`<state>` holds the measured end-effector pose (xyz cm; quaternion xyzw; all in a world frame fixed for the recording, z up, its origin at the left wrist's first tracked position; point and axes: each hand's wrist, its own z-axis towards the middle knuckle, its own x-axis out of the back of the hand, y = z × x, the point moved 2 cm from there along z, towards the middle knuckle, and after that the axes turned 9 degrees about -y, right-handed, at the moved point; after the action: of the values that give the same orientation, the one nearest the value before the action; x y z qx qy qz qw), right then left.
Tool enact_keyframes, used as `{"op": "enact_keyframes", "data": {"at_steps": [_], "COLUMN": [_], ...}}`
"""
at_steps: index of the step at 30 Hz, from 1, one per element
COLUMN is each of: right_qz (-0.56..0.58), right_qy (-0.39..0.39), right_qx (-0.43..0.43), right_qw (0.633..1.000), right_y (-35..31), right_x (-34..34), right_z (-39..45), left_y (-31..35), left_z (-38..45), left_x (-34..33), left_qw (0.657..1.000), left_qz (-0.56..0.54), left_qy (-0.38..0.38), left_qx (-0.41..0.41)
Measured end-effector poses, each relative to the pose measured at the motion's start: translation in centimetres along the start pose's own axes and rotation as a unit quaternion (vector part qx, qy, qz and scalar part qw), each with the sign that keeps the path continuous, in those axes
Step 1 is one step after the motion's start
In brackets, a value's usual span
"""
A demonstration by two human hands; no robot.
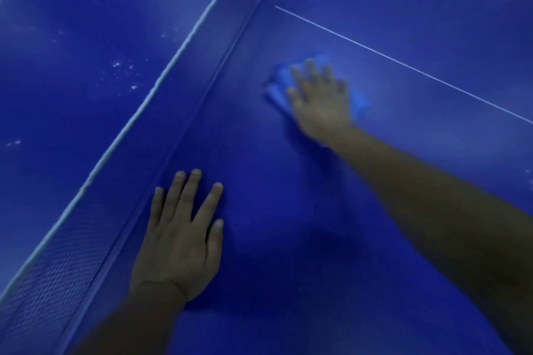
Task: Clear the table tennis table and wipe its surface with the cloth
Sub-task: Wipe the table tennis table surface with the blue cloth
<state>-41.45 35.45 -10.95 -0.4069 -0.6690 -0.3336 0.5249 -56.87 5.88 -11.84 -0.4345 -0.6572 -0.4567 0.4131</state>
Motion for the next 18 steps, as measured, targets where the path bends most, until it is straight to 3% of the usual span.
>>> {"op": "enact_keyframes", "data": {"at_steps": [3,5,7,10,12,13,15,18], "right_qz": [0.093,0.160,0.147,0.063,0.020,0.013,0.013,0.124], "right_qy": [0.014,0.015,0.019,0.001,-0.029,-0.030,-0.016,-0.011], "right_qx": [-0.257,-0.348,-0.316,-0.084,0.022,0.005,-0.111,-0.292], "right_qw": [0.962,0.924,0.937,0.994,0.999,0.999,0.994,0.948], "right_y": [11.3,12.9,9.4,1.1,0.5,2.5,8.7,15.7], "right_x": [0.0,0.0,-0.1,-0.5,-0.9,-0.7,-0.5,-0.5], "right_z": [-0.5,-1.8,-1.9,-2.8,-3.7,-3.7,-3.6,-4.8], "left_y": [0.0,0.0,0.1,0.3,0.1,0.0,0.1,1.1], "left_z": [0.0,0.0,0.1,-0.1,-0.1,0.3,1.9,5.3], "left_x": [-0.1,-0.1,0.1,0.1,0.7,1.3,2.5,3.2], "left_qw": [1.000,1.000,1.000,1.000,0.998,0.996,0.994,0.994], "left_qz": [-0.005,-0.006,-0.011,-0.026,-0.060,-0.074,-0.083,-0.088], "left_qy": [0.001,0.004,0.005,0.007,0.029,0.044,0.071,0.063], "left_qx": [0.003,0.003,0.002,0.000,0.001,-0.003,-0.013,-0.011]}}
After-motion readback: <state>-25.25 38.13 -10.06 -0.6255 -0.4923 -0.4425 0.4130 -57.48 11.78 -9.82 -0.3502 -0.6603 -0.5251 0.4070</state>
